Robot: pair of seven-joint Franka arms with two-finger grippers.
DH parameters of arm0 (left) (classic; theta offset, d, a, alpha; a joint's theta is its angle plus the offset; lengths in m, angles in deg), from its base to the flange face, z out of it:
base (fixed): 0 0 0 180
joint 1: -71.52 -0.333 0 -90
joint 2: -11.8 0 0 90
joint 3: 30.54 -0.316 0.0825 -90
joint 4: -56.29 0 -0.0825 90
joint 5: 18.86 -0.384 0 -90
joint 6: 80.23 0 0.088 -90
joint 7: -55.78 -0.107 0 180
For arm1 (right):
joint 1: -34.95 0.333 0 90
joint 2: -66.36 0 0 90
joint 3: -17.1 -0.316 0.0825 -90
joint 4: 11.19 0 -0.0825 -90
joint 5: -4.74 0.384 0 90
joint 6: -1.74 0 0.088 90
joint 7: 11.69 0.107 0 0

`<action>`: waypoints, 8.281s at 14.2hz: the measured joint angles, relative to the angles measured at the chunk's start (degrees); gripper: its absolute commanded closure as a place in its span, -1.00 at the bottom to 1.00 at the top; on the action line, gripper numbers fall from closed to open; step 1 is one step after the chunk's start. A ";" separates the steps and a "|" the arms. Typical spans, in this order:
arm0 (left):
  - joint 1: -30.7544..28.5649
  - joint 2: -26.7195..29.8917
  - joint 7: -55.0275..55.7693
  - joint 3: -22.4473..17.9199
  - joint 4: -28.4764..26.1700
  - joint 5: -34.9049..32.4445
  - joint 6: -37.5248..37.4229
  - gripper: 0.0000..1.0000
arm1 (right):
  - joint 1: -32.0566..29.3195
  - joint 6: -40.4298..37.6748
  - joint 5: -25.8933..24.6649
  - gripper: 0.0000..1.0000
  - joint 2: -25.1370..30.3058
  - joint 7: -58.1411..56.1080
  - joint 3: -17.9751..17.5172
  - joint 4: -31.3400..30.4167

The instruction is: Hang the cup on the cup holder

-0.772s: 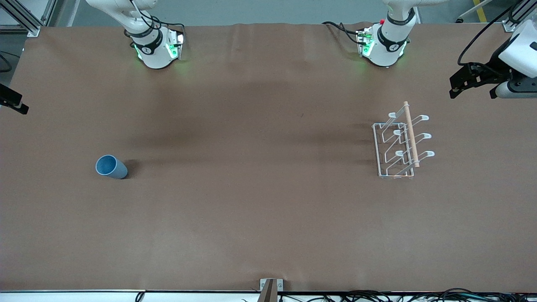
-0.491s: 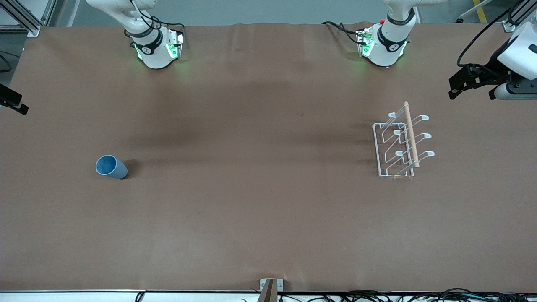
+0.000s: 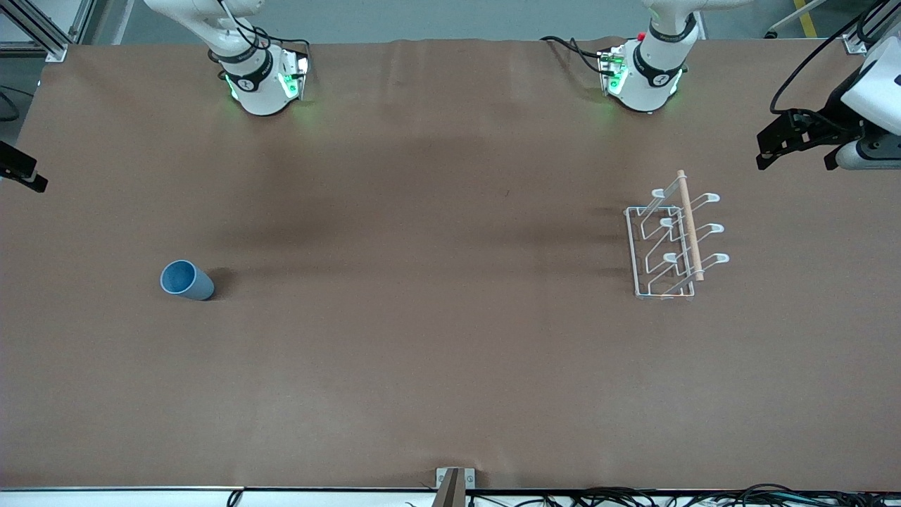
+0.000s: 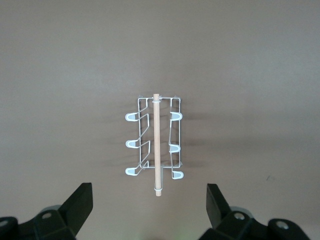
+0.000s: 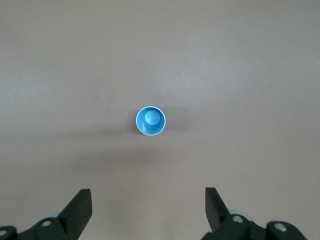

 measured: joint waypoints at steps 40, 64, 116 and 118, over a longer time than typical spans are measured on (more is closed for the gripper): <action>0.15 -1.44 0.00 0.01 0.72 0.21 0.00 -1.00 | -1.76 38.51 5.05 0.95 -24.90 0.00 -0.29 -23.15; 13.27 -5.92 -0.42 1.16 2.89 5.24 3.07 -1.00 | 15.48 18.73 68.48 0.99 -16.11 0.13 -3.32 -14.05; 36.35 -22.38 -26.98 6.54 10.82 -2.72 18.12 0.17 | 31.80 2.63 89.46 0.71 -24.78 -1.90 -2.39 -10.67; 36.38 -22.39 -27.23 6.56 10.84 -2.60 18.12 0.33 | 31.76 2.73 89.49 0.66 -24.78 -1.89 -2.36 -10.62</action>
